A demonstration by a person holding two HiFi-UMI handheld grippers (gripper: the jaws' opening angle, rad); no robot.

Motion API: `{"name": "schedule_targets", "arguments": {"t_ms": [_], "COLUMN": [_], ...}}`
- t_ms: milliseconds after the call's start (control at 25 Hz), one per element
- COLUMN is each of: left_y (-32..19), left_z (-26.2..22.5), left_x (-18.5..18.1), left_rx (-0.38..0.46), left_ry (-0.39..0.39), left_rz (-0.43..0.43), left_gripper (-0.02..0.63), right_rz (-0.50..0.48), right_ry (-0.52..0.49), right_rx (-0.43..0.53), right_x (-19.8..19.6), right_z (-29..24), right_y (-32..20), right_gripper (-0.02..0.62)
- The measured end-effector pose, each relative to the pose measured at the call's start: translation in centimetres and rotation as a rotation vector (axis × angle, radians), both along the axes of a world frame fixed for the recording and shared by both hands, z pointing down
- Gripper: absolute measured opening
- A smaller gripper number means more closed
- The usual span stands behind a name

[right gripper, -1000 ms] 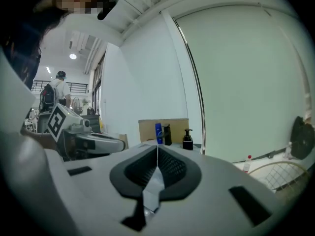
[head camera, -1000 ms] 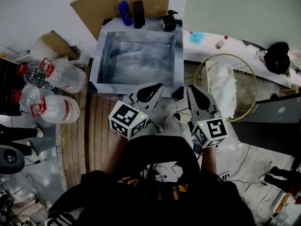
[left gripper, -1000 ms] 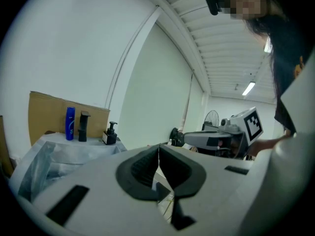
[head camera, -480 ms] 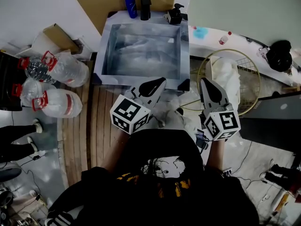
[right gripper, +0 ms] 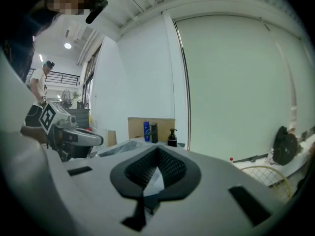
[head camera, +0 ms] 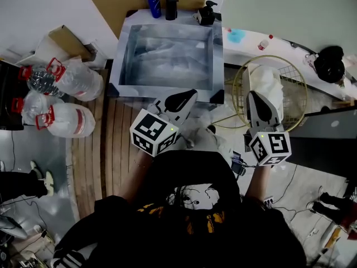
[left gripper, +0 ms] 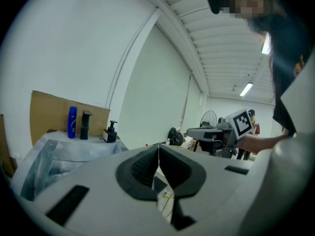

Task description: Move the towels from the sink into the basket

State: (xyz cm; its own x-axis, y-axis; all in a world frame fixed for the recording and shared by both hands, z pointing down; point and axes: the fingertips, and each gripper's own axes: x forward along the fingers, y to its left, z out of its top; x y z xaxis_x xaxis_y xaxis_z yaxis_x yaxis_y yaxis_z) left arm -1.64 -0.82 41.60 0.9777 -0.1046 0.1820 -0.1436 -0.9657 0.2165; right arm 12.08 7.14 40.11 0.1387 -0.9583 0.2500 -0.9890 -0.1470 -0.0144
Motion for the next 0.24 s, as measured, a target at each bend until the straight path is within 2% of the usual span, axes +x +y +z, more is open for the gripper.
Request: {"name": "schedule_targets", "arguments": {"t_ms": [240], "left_y": [-0.2], "left_z": [0.1], "left_x": [0.3], "left_rx": [0.000], "left_ry": [0.000], "left_rz": [0.004], "left_gripper": [0.008], "right_rz": [0.117], "right_ry": [0.068], "right_rx": [-0.011], "right_x": [4.8], "right_z": [-1.3], "right_y": [2.5], "right_gripper": [0.005]}}
